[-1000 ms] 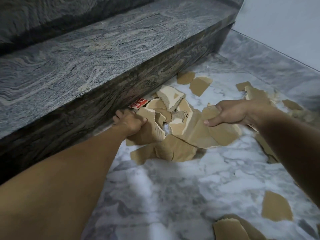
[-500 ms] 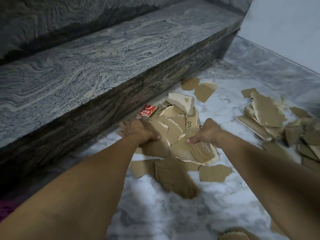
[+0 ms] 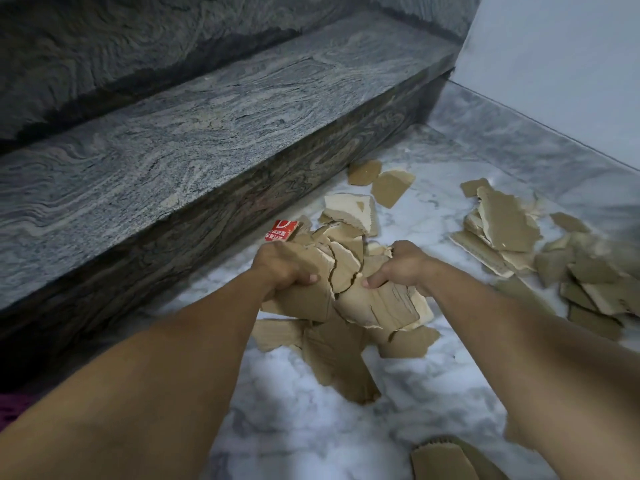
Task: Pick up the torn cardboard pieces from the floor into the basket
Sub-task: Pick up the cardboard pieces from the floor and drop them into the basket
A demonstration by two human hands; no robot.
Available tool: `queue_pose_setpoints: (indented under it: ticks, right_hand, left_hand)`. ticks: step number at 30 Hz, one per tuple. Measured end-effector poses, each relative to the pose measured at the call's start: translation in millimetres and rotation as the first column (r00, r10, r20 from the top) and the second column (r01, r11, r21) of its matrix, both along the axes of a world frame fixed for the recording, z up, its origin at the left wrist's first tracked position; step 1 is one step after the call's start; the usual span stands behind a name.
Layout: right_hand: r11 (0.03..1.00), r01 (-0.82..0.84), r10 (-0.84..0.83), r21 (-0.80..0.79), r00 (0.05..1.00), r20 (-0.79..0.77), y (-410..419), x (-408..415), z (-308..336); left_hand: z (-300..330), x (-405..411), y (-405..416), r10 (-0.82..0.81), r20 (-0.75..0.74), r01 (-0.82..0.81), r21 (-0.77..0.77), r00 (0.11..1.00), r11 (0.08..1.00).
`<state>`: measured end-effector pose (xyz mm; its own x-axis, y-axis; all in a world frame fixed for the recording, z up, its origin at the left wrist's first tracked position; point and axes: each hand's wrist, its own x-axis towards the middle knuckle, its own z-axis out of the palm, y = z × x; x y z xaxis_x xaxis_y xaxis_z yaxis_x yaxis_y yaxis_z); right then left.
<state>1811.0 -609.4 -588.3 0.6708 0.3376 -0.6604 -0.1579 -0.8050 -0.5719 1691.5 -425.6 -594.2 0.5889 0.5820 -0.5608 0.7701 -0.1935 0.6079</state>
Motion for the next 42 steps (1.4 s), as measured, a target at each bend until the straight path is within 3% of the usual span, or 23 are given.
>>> queue_pose_setpoints:
  ticks: [7, 11, 19, 22, 27, 32, 36, 42]
  right_hand:
    - [0.999, -0.010, 0.009, 0.038, 1.000, 0.018, -9.7, 1.6, 68.8]
    - [0.993, -0.071, 0.067, 0.090, 0.997, 0.038, -3.4, -8.7, 117.5]
    - [0.946, -0.225, 0.202, 0.234, 0.972, 0.121, 38.7, -65.9, 233.9]
    - [0.917, -0.253, 0.236, 0.308, 0.967, 0.092, 52.6, -102.8, 278.0]
    - [0.835, -0.356, 0.312, 0.419, 0.934, 0.172, 80.7, -187.4, 335.1]
    - [0.756, -0.401, 0.368, 0.517, 0.914, 0.171, 114.0, -284.4, 346.0]
    - [0.752, -0.371, 0.334, 0.545, 0.927, 0.171, 147.3, -345.3, 319.6]
    - [0.795, -0.497, 0.392, 0.346, 0.858, 0.330, 169.9, -370.3, 284.3]
  left_hand:
    - [76.9, -24.7, 0.5, -0.042, 0.014, 0.039, 0.159, 0.999, 0.986]
    - [133.0, -52.6, 0.3, -0.051, 0.082, 0.042, 0.112, 0.995, 0.993]
    - [255.6, -147.7, 8.9, 0.201, 0.171, -0.228, 0.157, 0.964, 0.961]
    - [293.2, -196.5, 12.9, 0.235, 0.144, -0.262, 0.215, 0.961, 0.941]
    - [342.8, -304.5, 17.0, 0.360, 0.097, -0.373, 0.280, 0.928, 0.885]
    - [353.0, -394.7, 14.0, 0.484, 0.044, -0.475, 0.289, 0.874, 0.831]
    - [335.2, -436.3, 16.9, 0.537, 0.059, -0.527, 0.309, 0.841, 0.792]
    - [302.1, -463.0, 28.2, 0.483, -0.084, -0.445, 0.276, 0.872, 0.852]
